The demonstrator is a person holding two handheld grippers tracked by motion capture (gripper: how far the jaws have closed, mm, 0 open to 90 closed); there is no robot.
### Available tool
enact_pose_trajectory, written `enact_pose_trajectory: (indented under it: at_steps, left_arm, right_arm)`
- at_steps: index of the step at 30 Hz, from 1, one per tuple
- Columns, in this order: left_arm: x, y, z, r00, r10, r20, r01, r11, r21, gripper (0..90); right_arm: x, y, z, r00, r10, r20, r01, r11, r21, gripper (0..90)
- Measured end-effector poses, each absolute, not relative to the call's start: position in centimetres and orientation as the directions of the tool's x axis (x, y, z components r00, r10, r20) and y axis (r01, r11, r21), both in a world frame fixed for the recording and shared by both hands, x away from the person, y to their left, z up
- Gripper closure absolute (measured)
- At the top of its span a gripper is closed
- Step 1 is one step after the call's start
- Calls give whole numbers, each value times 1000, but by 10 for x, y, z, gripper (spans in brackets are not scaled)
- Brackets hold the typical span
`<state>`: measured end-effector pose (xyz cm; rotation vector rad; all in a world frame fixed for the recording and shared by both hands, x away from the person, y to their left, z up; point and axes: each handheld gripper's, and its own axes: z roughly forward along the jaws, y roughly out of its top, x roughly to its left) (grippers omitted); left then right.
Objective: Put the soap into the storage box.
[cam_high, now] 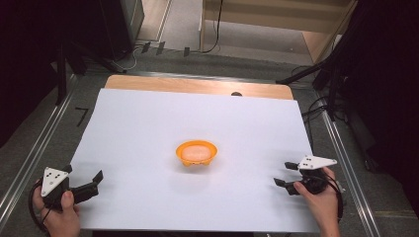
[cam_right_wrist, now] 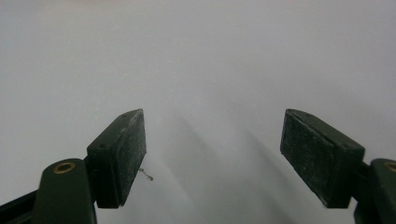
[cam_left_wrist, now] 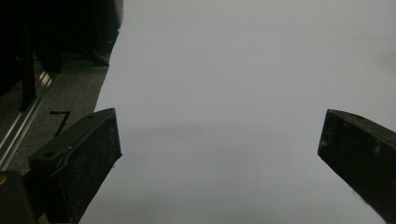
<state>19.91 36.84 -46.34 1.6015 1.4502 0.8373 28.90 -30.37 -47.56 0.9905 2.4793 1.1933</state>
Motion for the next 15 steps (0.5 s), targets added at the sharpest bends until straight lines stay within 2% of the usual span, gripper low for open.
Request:
enact_pose_trajectory:
  at_steps: [5,8,15]
  left_arm:
    - [199,368,-463,123,992,-39,464,-23,886,0]
    - [200,368,-463,124,991,-40,467,-23,884,0]
    - [202,369,-464,124,991,-51,477,-15,879,0]
  right_arm:
    - [271,-327,-486,-700,704,122,470,325,821,215]
    - [261,-336,-486,-682,720,128,419,242,875,214]
    - [255,-340,-487,-642,754,137,402,179,898,168]
